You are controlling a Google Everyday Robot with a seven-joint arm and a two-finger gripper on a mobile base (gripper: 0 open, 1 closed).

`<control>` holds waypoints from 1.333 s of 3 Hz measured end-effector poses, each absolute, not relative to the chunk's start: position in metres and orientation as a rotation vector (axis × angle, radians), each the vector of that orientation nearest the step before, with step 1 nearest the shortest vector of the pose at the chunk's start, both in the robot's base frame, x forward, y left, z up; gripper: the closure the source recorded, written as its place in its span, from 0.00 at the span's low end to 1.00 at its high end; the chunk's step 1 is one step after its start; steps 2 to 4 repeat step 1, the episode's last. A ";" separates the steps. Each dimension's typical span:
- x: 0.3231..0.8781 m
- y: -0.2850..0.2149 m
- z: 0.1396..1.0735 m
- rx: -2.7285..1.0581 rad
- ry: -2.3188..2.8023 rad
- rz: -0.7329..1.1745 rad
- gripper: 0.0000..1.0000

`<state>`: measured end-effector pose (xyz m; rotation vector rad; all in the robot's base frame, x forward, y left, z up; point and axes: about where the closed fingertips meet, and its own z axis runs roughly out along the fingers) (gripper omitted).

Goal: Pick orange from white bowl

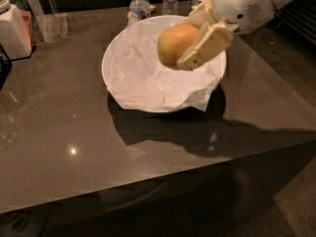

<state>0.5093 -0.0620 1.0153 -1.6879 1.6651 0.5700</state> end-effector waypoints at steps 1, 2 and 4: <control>0.498 -0.064 1.019 -1.664 1.653 0.564 1.00; 0.498 -0.064 1.019 -1.664 1.653 0.564 1.00; 0.498 -0.064 1.019 -1.664 1.653 0.564 1.00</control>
Offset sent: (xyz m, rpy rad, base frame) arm 0.0000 0.0000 0.0000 0.0000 0.0000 0.0000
